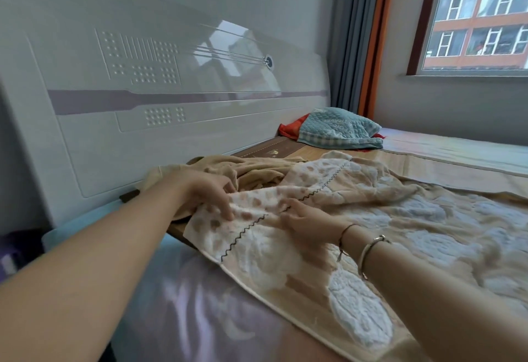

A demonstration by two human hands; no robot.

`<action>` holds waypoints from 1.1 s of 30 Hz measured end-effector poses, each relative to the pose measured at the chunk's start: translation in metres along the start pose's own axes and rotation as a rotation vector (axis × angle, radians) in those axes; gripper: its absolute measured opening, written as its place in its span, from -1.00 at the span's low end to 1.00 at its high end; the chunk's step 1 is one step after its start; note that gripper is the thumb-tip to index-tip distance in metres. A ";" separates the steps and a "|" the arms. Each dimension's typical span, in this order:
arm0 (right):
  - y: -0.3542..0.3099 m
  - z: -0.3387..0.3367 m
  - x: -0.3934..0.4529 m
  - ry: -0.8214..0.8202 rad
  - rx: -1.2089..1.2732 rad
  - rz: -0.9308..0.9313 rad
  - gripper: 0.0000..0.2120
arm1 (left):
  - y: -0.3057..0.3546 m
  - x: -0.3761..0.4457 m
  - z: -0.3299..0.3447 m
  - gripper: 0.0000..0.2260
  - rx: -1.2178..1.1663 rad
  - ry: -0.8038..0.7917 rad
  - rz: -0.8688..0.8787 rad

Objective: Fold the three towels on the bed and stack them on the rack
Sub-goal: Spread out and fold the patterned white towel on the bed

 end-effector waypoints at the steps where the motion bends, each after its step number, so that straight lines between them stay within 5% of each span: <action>1: 0.000 0.004 -0.003 0.003 -0.100 -0.033 -0.55 | -0.011 0.004 -0.003 -0.51 0.117 0.097 -0.020; 3: 0.003 0.014 -0.006 -0.009 -0.272 -0.083 -0.51 | -0.027 0.006 -0.007 -0.56 0.248 0.329 -0.093; 6: 0.011 0.020 -0.015 -0.056 -0.297 -0.061 -0.48 | -0.043 0.004 0.008 -0.39 0.341 0.497 -0.184; 11: 0.043 -0.025 -0.064 0.000 -0.283 -0.015 -0.44 | 0.018 -0.018 0.039 -0.58 0.278 0.612 0.014; 18: 0.116 -0.115 -0.179 0.123 -0.273 0.104 -0.45 | 0.179 -0.083 0.145 -0.68 0.227 0.375 0.312; 23: 0.204 -0.212 -0.325 0.274 -0.271 0.307 -0.47 | 0.307 -0.129 0.227 -0.80 0.174 0.268 0.533; 33: 0.397 -0.356 -0.619 0.546 -0.250 0.755 -0.53 | 0.583 -0.257 0.423 -0.74 0.058 0.030 0.913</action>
Point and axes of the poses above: each hand's wrist, its own x-axis towards the middle knuckle, its own z-axis out of the palm, y = z × x, the point moved 7 cm from there along x, towards the middle knuckle, and after that the axes turned 8 degrees about y, right-handed, at the moved point
